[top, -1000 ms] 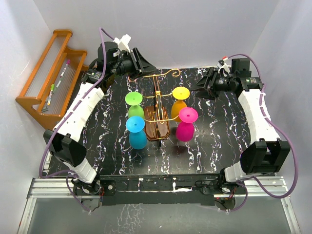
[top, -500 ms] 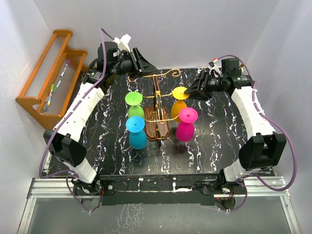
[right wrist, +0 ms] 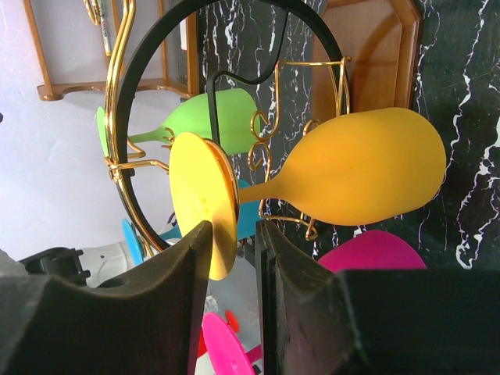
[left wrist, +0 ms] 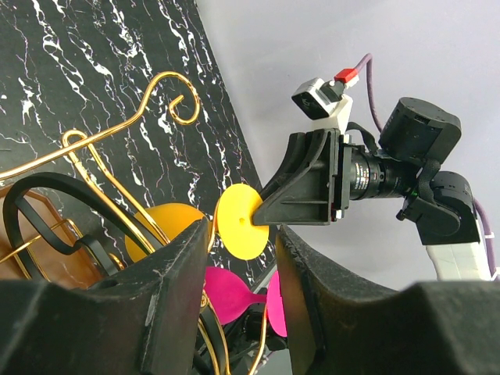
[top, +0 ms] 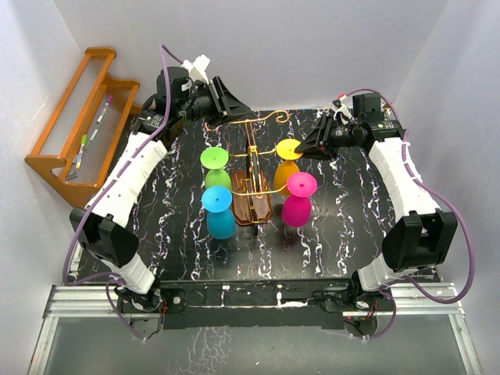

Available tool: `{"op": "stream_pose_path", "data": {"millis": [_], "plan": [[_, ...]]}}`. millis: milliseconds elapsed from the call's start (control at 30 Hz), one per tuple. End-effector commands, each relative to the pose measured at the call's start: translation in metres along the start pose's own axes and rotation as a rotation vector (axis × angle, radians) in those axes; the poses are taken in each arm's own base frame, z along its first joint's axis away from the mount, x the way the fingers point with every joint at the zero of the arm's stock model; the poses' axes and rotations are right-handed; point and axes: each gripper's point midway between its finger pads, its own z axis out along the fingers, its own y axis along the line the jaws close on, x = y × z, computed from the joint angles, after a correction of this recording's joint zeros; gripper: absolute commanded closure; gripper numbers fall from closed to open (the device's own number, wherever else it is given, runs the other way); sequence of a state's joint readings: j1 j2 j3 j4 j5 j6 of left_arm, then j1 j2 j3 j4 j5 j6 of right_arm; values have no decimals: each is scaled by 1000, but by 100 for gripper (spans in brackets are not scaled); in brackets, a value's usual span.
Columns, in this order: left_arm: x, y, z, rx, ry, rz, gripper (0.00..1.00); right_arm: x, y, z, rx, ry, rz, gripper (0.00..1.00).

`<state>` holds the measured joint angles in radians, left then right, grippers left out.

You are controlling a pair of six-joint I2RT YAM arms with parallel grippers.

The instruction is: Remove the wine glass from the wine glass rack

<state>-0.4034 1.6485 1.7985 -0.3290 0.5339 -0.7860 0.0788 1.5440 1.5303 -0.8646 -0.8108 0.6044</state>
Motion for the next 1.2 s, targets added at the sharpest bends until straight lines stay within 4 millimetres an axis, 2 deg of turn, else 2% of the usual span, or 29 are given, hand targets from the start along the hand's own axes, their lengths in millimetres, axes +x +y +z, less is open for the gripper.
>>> {"op": "stream_pose_path", "data": {"millis": [0,267,567,833,1167], "plan": [[0,-10,-7,25,-12,21,61,-6,18,-6,-41,-32,-56,73],[0,-12,-9,25,-14,18,62,-8,24,-10,-44,-50,-51,86],[1,-14,-15,25,-22,15,62,-15,40,-22,-55,-96,-48,90],[1,-18,-21,24,-37,16,62,-27,46,-33,-46,-187,10,92],[2,-23,-28,36,-50,16,63,-30,58,-33,-167,-242,62,92]]}}
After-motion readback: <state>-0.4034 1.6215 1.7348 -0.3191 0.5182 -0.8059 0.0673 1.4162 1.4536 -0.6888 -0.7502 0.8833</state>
